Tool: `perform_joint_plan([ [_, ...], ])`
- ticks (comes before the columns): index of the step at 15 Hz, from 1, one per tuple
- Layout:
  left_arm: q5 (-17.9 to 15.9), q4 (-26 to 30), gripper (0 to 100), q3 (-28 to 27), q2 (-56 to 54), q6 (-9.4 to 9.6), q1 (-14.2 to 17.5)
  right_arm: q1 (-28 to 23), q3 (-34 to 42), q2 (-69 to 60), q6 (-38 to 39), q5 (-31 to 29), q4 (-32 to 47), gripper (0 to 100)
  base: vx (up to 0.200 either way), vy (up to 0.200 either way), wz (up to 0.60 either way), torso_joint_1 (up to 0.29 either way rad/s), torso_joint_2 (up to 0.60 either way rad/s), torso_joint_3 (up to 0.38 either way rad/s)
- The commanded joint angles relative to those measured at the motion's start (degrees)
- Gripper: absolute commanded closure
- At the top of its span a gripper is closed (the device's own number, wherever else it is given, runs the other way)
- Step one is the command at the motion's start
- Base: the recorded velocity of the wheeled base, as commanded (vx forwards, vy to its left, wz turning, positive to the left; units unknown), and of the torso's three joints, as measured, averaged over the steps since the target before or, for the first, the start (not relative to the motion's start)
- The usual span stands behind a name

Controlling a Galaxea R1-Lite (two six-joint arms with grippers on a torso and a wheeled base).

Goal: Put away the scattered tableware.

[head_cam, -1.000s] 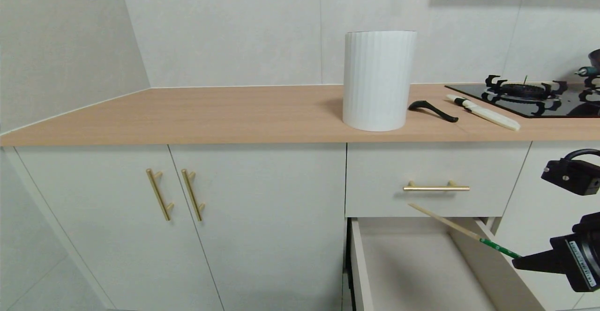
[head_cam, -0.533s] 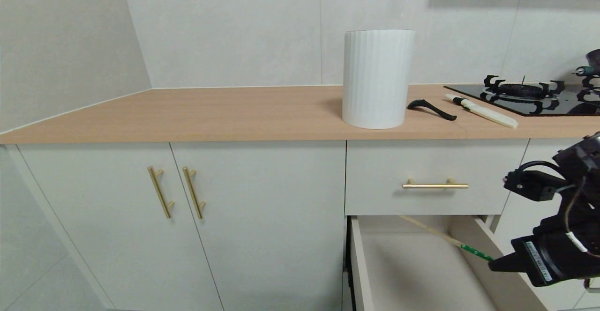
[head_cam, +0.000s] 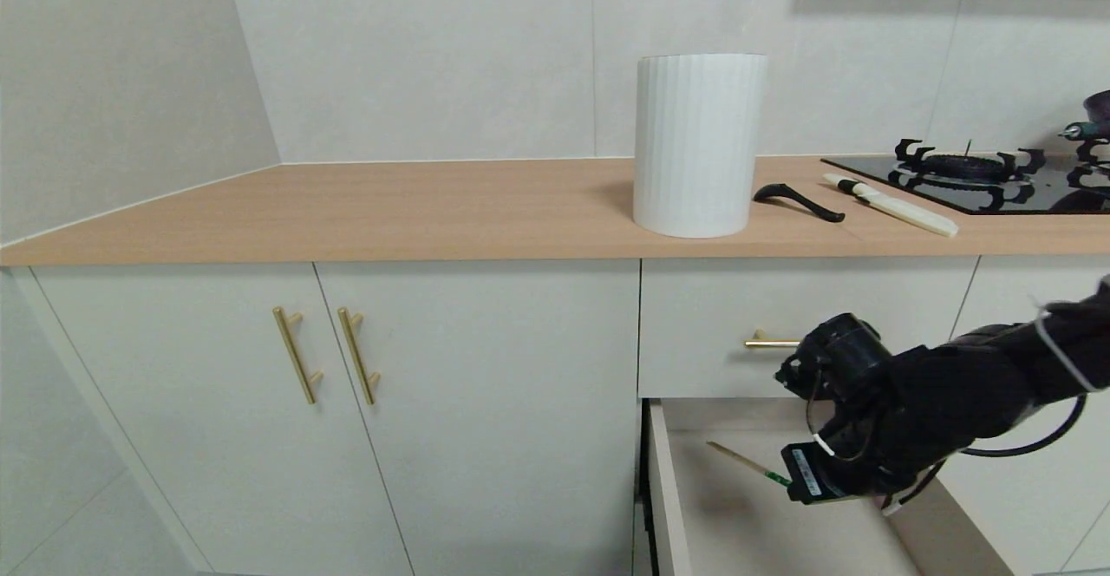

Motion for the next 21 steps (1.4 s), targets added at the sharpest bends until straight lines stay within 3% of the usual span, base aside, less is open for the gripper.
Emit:
perform_joint_plan([
  [1, 0.0, -0.01, 0, 0.0, 0.0, -0.01, 0.0, 0.7, -3.21, 9.46, 1.55, -1.61, -0.66, 100, 0.0, 0.0, 0.0, 0.0, 0.0, 0.0],
  [13, 0.0, -0.01, 0, 0.0, 0.0, -0.01, 0.0, 5.89, -2.77, 16.58, 5.59, -5.65, -3.48, 100, 0.0, 0.0, 0.0, 0.0, 0.0, 0.0],
  [21, 0.0, -0.01, 0, 0.0, 0.0, -0.01, 0.0, 5.89, -2.77, 16.67, 6.03, -6.27, -3.56, 100, 0.0, 0.0, 0.0, 0.0, 0.0, 0.0],
])
